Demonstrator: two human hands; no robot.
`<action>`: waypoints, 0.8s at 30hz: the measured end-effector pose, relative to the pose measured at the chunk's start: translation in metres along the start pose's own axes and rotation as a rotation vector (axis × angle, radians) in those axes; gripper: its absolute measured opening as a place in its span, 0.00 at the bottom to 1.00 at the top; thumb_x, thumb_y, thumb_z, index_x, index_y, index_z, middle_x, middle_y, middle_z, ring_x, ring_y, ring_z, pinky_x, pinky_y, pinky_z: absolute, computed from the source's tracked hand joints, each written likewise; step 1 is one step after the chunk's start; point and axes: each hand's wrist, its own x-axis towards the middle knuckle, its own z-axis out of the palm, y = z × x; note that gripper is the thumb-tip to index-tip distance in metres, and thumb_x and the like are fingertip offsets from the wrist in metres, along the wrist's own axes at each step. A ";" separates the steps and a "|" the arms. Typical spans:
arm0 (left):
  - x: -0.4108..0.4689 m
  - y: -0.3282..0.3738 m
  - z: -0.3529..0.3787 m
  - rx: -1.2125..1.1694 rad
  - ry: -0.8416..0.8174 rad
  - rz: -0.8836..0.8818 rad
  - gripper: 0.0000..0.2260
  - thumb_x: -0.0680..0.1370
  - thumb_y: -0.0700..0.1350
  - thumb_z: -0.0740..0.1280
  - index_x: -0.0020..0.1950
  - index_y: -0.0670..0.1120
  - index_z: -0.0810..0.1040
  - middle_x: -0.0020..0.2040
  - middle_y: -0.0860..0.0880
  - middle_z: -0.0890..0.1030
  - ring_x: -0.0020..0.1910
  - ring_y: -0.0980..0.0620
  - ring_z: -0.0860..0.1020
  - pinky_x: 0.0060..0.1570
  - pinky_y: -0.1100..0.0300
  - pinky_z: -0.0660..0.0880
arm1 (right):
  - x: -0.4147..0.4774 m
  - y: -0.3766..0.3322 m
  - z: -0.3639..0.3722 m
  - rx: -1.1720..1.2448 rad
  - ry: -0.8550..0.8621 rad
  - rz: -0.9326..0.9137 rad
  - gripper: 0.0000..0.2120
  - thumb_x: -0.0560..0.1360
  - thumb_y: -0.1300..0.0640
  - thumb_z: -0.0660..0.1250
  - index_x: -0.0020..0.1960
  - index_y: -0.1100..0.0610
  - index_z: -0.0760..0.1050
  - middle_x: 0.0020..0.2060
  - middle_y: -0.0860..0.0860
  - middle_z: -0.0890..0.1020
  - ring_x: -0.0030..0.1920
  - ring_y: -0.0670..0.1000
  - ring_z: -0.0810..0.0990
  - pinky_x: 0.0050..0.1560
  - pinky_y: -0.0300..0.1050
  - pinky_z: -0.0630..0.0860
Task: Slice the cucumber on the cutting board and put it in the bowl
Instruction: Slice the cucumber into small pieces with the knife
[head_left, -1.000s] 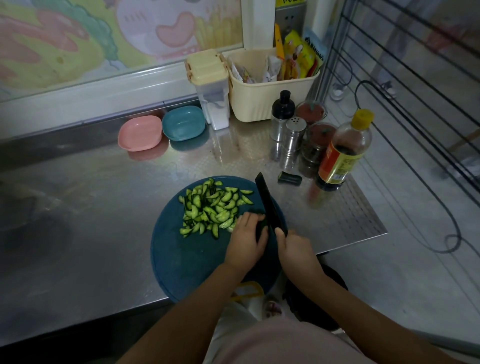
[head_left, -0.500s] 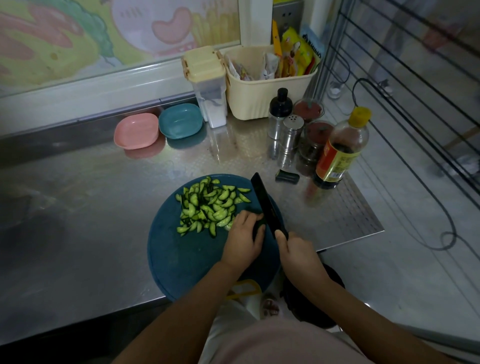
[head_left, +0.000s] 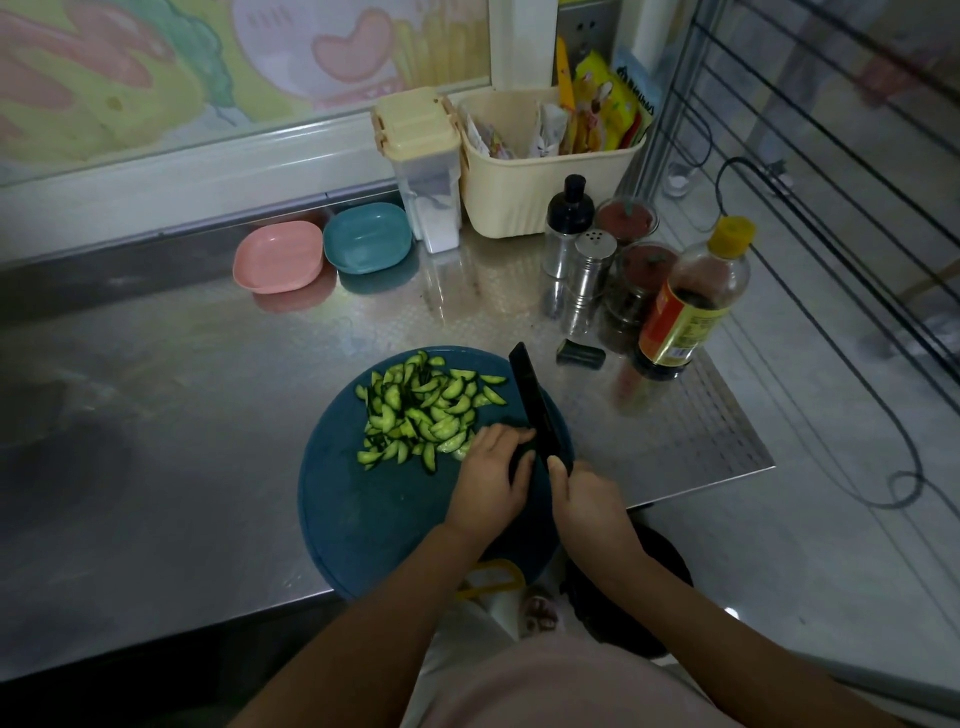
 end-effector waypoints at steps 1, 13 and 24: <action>0.000 0.001 0.000 0.000 -0.002 -0.009 0.11 0.77 0.44 0.59 0.53 0.40 0.77 0.46 0.45 0.77 0.47 0.52 0.72 0.51 0.62 0.67 | -0.002 -0.002 -0.001 -0.003 0.049 0.007 0.24 0.83 0.57 0.45 0.38 0.60 0.74 0.23 0.48 0.70 0.20 0.43 0.58 0.20 0.32 0.48; -0.001 -0.001 0.001 0.045 -0.019 -0.023 0.10 0.77 0.44 0.58 0.51 0.41 0.76 0.45 0.44 0.73 0.46 0.50 0.69 0.47 0.59 0.66 | -0.011 0.005 -0.009 0.268 -0.050 0.129 0.20 0.82 0.48 0.49 0.48 0.62 0.71 0.44 0.62 0.79 0.48 0.61 0.78 0.43 0.44 0.66; -0.001 -0.001 0.002 0.034 0.016 -0.026 0.09 0.77 0.43 0.59 0.49 0.40 0.76 0.42 0.45 0.75 0.43 0.51 0.69 0.46 0.61 0.65 | -0.013 -0.002 -0.009 0.245 -0.074 0.182 0.19 0.82 0.49 0.51 0.49 0.64 0.72 0.43 0.62 0.79 0.43 0.59 0.78 0.43 0.47 0.70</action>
